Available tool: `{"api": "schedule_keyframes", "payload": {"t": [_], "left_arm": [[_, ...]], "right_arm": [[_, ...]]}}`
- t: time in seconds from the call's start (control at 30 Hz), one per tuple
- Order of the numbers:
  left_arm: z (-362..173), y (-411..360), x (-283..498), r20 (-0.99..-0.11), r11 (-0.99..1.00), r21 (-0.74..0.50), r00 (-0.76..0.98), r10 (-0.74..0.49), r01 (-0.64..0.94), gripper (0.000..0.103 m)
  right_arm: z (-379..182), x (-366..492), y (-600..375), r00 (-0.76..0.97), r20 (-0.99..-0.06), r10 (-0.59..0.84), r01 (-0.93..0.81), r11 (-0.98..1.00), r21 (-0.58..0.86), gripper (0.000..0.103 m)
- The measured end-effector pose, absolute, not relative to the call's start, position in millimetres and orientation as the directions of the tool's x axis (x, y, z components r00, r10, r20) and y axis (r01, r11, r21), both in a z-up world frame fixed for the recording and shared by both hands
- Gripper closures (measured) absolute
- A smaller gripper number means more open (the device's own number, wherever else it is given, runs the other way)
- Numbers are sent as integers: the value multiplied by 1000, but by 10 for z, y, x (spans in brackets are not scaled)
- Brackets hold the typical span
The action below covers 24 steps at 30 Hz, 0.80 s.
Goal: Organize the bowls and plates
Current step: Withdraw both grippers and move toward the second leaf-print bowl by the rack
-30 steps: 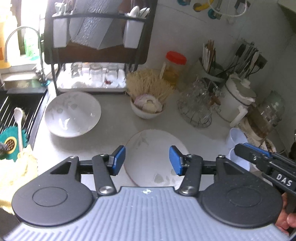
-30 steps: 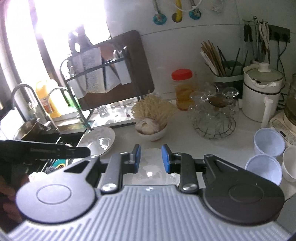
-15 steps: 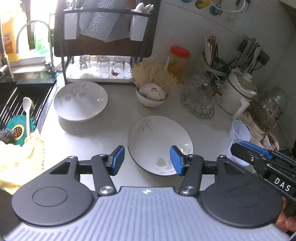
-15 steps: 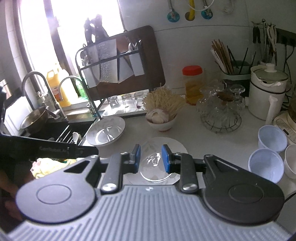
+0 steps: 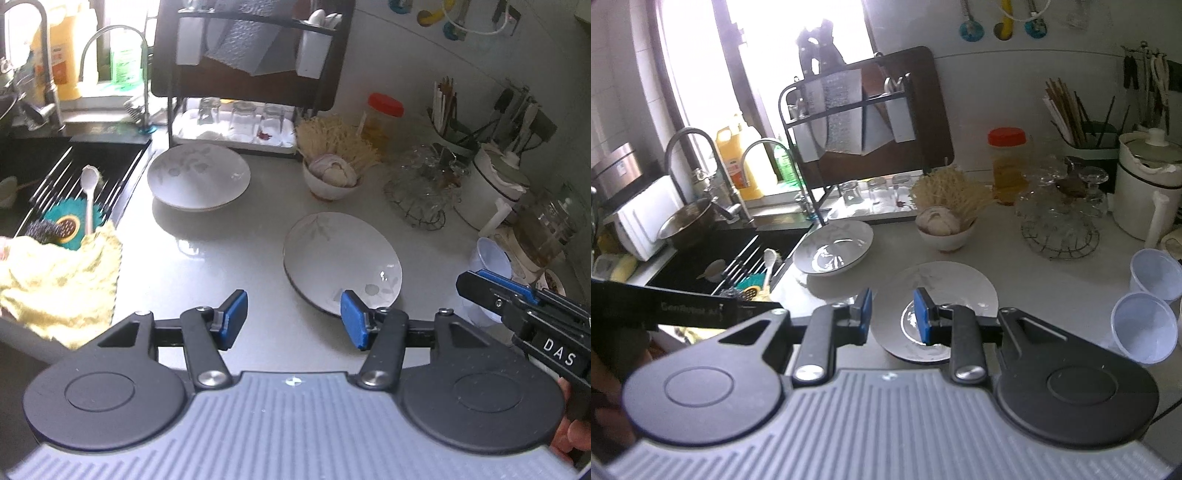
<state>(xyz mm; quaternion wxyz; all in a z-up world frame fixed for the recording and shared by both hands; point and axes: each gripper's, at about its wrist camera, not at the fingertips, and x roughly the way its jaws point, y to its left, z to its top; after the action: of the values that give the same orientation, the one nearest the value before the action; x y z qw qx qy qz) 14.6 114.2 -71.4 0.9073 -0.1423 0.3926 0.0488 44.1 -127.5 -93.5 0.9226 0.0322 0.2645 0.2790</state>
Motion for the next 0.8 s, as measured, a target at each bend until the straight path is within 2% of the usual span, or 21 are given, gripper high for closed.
{"api": "schedule_keyframes", "payload": {"t": [0.57, 0.8], "left_arm": [[-843, 824, -481, -740, 906, -225, 668, 81, -360, 39], [-868, 886, -453, -747, 894, -233, 659, 88, -383, 37]], "right_arm": [[-1062, 231, -1495, 637, -486, 598, -591, 784, 190, 74], [-1105, 313, -1439, 621, -505, 600, -593, 780, 197, 74]]}}
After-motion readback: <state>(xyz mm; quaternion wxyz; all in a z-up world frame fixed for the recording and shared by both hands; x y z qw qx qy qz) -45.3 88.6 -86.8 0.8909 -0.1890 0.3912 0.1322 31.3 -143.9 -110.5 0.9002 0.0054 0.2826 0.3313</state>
